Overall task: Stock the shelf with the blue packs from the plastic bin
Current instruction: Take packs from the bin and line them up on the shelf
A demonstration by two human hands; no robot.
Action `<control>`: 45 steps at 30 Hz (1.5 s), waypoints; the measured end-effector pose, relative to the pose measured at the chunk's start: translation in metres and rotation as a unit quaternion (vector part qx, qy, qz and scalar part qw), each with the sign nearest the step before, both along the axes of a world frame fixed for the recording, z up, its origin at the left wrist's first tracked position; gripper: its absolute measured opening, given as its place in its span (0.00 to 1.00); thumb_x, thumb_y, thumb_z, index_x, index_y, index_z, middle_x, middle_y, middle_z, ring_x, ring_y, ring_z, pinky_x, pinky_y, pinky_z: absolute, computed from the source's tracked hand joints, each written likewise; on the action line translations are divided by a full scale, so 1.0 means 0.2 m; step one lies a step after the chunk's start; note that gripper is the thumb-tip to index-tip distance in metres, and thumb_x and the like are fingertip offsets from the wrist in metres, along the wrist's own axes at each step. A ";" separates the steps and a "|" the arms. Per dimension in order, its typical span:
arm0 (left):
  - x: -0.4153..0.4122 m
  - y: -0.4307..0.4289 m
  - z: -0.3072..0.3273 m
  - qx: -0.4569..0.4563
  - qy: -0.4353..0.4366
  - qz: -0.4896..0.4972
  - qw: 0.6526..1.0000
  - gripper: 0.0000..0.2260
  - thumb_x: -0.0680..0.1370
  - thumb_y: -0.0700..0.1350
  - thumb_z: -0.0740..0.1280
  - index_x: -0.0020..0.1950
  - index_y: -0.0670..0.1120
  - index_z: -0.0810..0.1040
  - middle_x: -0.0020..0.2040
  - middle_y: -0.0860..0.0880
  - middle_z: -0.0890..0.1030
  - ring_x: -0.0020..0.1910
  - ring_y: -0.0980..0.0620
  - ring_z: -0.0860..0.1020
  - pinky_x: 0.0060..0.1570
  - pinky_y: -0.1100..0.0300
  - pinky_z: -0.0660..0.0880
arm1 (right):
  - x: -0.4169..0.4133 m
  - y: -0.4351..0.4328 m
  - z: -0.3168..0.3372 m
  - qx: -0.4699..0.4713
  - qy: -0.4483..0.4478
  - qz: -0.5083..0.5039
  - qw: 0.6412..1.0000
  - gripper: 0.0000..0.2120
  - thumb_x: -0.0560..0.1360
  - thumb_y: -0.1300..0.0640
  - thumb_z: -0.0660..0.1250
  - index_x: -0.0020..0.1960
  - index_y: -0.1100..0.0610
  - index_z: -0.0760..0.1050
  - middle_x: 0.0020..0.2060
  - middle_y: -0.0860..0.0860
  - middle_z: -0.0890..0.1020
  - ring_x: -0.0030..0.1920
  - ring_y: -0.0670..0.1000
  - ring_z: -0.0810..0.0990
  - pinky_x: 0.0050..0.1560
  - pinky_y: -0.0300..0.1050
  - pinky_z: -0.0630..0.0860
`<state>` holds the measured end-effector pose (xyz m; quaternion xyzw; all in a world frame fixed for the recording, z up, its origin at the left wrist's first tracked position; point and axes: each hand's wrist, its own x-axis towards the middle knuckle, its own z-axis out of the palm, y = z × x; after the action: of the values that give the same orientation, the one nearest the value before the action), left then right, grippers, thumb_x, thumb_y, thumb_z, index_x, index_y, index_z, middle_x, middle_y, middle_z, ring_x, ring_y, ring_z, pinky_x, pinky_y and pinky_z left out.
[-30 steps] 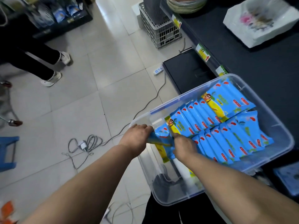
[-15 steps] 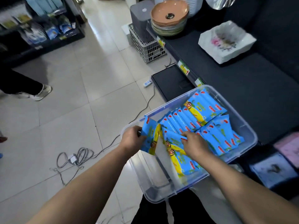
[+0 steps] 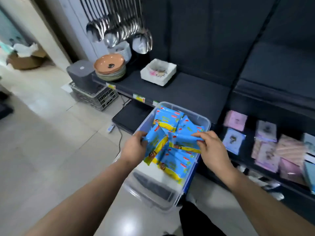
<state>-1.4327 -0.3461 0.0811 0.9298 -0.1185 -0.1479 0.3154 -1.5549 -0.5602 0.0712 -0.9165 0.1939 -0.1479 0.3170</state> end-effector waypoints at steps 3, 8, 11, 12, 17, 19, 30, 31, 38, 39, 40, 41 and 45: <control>-0.02 -0.16 0.10 -0.031 -0.044 -0.081 0.995 0.15 0.79 0.40 0.61 0.66 0.47 0.75 0.58 0.48 0.80 0.58 0.46 0.77 0.54 0.56 0.73 | -0.19 -0.07 0.13 -0.012 -0.040 -0.066 0.997 0.14 0.75 0.68 0.64 0.56 0.55 0.79 0.48 0.51 0.75 0.49 0.49 0.75 0.51 0.30 0.63; -0.15 -0.51 0.28 -0.089 -0.085 -0.195 0.973 0.13 0.79 0.39 0.61 0.62 0.48 0.76 0.56 0.48 0.81 0.56 0.47 0.78 0.55 0.54 0.73 | -0.53 -0.21 0.35 -0.032 -0.110 -0.206 0.972 0.15 0.76 0.70 0.61 0.56 0.56 0.79 0.49 0.52 0.71 0.47 0.42 0.67 0.53 0.24 0.58; -0.26 -0.73 0.42 -0.140 -0.115 -0.239 0.954 0.10 0.79 0.40 0.61 0.59 0.47 0.76 0.53 0.48 0.82 0.53 0.47 0.78 0.53 0.52 0.74 | -0.73 -0.32 0.48 -0.043 -0.138 -0.293 0.945 0.15 0.78 0.68 0.59 0.57 0.55 0.78 0.50 0.52 0.68 0.47 0.44 0.68 0.53 0.29 0.61; -0.29 -0.80 0.48 -0.158 -0.128 -0.245 0.948 0.10 0.79 0.40 0.61 0.59 0.47 0.76 0.52 0.48 0.82 0.52 0.47 0.78 0.52 0.53 0.73 | -0.78 -0.36 0.52 -0.050 -0.154 -0.318 0.934 0.15 0.78 0.68 0.59 0.57 0.54 0.77 0.51 0.53 0.68 0.46 0.43 0.67 0.54 0.32 0.63; -0.42 -1.15 0.71 -0.212 -0.179 -0.264 0.924 0.12 0.79 0.40 0.61 0.61 0.47 0.75 0.54 0.49 0.81 0.54 0.47 0.77 0.50 0.56 0.72 | -0.99 -0.56 0.66 -0.086 -0.220 -0.407 0.882 0.14 0.78 0.67 0.59 0.59 0.55 0.77 0.52 0.55 0.68 0.45 0.40 0.65 0.55 0.33 0.63; -0.45 -1.28 0.78 -0.220 -0.184 -0.271 0.919 0.11 0.79 0.40 0.60 0.61 0.47 0.75 0.54 0.49 0.81 0.54 0.48 0.77 0.51 0.55 0.73 | -1.04 -0.65 0.70 -0.086 -0.224 -0.422 0.874 0.14 0.78 0.66 0.59 0.59 0.54 0.76 0.51 0.53 0.67 0.46 0.44 0.68 0.55 0.35 0.64; -0.66 -2.09 0.87 -0.143 -0.235 -0.331 0.903 0.12 0.80 0.40 0.60 0.60 0.51 0.76 0.57 0.52 0.79 0.56 0.49 0.74 0.50 0.56 0.72 | -1.24 -1.36 0.81 -0.111 -0.220 -0.353 0.903 0.14 0.78 0.65 0.61 0.58 0.51 0.77 0.50 0.49 0.69 0.46 0.42 0.68 0.46 0.31 0.63; -0.68 -2.16 0.88 -0.140 -0.232 -0.331 0.904 0.12 0.80 0.40 0.60 0.60 0.51 0.76 0.58 0.52 0.79 0.57 0.49 0.74 0.52 0.55 0.73 | -1.25 -1.43 0.82 -0.107 -0.214 -0.344 0.908 0.14 0.78 0.65 0.61 0.58 0.51 0.77 0.50 0.49 0.69 0.46 0.42 0.68 0.44 0.30 0.63; -0.73 -2.57 0.90 -0.104 -0.226 -0.354 0.901 0.12 0.80 0.41 0.59 0.60 0.52 0.77 0.58 0.51 0.78 0.56 0.51 0.74 0.48 0.57 0.72 | -1.26 -1.74 0.86 -0.101 -0.161 -0.283 0.940 0.13 0.78 0.64 0.61 0.58 0.50 0.76 0.51 0.49 0.71 0.48 0.44 0.73 0.43 0.27 0.68; -0.73 -2.62 0.90 -0.098 -0.225 -0.361 0.900 0.12 0.80 0.41 0.60 0.59 0.53 0.77 0.58 0.51 0.78 0.55 0.50 0.74 0.49 0.56 0.73 | -1.26 -1.78 0.85 -0.095 -0.151 -0.275 0.945 0.13 0.78 0.64 0.61 0.58 0.50 0.76 0.52 0.48 0.71 0.48 0.44 0.73 0.43 0.25 0.68; -0.73 -2.66 0.89 -0.092 -0.223 -0.368 0.898 0.12 0.79 0.42 0.60 0.59 0.53 0.77 0.58 0.50 0.78 0.55 0.50 0.75 0.50 0.56 0.74 | -1.26 -1.80 0.84 -0.089 -0.143 -0.269 0.948 0.13 0.78 0.64 0.61 0.58 0.50 0.77 0.52 0.48 0.71 0.48 0.44 0.73 0.44 0.24 0.68; -0.72 -2.71 0.88 -0.087 -0.221 -0.374 0.897 0.12 0.79 0.43 0.60 0.58 0.54 0.77 0.58 0.50 0.78 0.53 0.50 0.76 0.50 0.56 0.74 | -1.25 -1.83 0.83 -0.087 -0.138 -0.265 0.950 0.14 0.78 0.64 0.61 0.57 0.50 0.77 0.51 0.48 0.71 0.48 0.43 0.73 0.44 0.23 0.68; -0.69 -2.88 0.85 -0.100 -0.197 -0.391 0.894 0.11 0.79 0.44 0.61 0.56 0.58 0.78 0.55 0.50 0.74 0.49 0.50 0.77 0.49 0.54 0.79 | -1.21 -1.91 0.80 -0.079 -0.125 -0.262 0.954 0.14 0.78 0.65 0.61 0.57 0.50 0.77 0.51 0.47 0.71 0.48 0.40 0.71 0.48 0.21 0.65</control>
<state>-1.5711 -0.9230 0.2517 0.7820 -0.5463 -0.0608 0.2937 -1.7967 -0.9427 0.2310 -0.8299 0.3738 -0.3537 0.2157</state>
